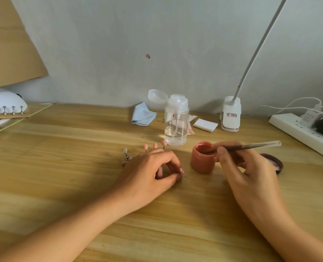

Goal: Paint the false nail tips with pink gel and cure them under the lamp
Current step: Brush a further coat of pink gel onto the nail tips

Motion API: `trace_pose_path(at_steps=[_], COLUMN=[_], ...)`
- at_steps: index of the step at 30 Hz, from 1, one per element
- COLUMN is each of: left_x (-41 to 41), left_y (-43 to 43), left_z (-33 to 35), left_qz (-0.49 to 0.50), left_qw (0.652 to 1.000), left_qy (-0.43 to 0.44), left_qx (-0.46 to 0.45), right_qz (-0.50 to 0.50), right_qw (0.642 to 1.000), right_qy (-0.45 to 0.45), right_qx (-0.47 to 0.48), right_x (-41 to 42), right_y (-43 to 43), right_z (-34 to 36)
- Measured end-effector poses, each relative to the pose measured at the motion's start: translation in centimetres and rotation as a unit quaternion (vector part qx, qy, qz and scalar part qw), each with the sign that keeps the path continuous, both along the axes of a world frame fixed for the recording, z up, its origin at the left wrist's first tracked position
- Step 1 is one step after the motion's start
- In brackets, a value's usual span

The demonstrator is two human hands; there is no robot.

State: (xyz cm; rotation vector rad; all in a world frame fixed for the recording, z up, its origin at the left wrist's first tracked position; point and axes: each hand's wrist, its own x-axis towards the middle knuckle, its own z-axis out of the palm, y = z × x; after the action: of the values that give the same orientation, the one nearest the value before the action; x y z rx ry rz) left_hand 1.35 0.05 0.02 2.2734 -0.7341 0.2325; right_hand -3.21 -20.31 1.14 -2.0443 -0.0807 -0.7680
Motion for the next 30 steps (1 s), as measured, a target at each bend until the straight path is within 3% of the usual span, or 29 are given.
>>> trace_pose_path(at_steps=[6,10,14,19,30], left_x=[0.4,0.5,0.7,0.8,0.9], left_y=[0.1,0.2,0.3,0.3,0.3], left_z=[-0.3,-0.3,-0.5,-0.8,-0.8], left_qz=[-0.011,-0.023,-0.025,-0.029,-0.025], left_qw=[0.999,0.998,0.997,0.996,0.997], left_qy=[0.03,0.055,0.056,0.06,0.058], left_qx=[-0.017,-0.038,-0.047,-0.053,-0.05], right_qz=[0.019,0.042,0.132,0.167,0.169], right_qw=[0.999,0.992,0.973,0.96,0.958], right_qy=[-0.027,-0.021,0.025,0.107,0.129], right_qx=[0.041,0.121,0.186,0.198,0.193], right_x=[-0.8,-1.3,-2.3,-2.4,-2.6], right_y=[0.4,0.6,1.7,2.4,2.5], right_z=[0.5,0.8,1.0,0.6,1.0])
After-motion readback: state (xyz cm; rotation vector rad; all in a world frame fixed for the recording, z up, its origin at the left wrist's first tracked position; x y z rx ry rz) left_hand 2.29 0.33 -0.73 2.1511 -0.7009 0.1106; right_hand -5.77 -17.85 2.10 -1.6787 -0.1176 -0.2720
